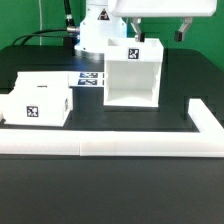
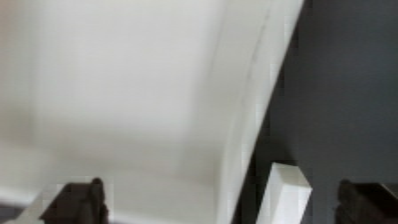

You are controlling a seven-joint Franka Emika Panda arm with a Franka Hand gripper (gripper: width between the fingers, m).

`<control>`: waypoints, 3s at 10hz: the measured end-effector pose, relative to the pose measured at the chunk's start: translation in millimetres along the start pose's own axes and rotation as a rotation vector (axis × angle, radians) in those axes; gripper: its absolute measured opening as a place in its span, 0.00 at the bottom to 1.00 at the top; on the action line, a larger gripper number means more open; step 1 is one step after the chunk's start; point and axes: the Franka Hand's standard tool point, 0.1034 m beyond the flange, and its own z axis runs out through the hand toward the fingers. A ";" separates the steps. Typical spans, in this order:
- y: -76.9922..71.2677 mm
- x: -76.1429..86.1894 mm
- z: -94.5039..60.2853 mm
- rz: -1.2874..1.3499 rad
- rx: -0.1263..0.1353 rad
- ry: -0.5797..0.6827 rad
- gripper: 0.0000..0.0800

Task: Assemble drawer

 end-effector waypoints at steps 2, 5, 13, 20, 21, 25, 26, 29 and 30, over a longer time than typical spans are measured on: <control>-1.4 1.1 -0.2 -0.005 -0.001 0.001 0.81; 0.0 -20.3 9.7 0.195 0.039 -0.001 0.81; -12.2 -38.5 26.5 0.238 0.032 -0.031 0.32; -12.1 -38.4 26.4 0.237 0.032 -0.031 0.05; -12.1 -38.4 26.4 0.237 0.032 -0.031 0.05; 2.1 14.6 25.7 0.138 0.048 -0.003 0.05; 7.3 28.7 25.6 0.139 0.051 0.006 0.05; 14.0 78.9 26.9 0.154 0.060 0.049 0.05; 16.4 95.7 27.0 0.156 0.062 0.068 0.05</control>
Offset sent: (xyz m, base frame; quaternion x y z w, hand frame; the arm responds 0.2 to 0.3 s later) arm -0.0250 -0.0143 -0.0010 0.0685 0.0066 0.2252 0.9719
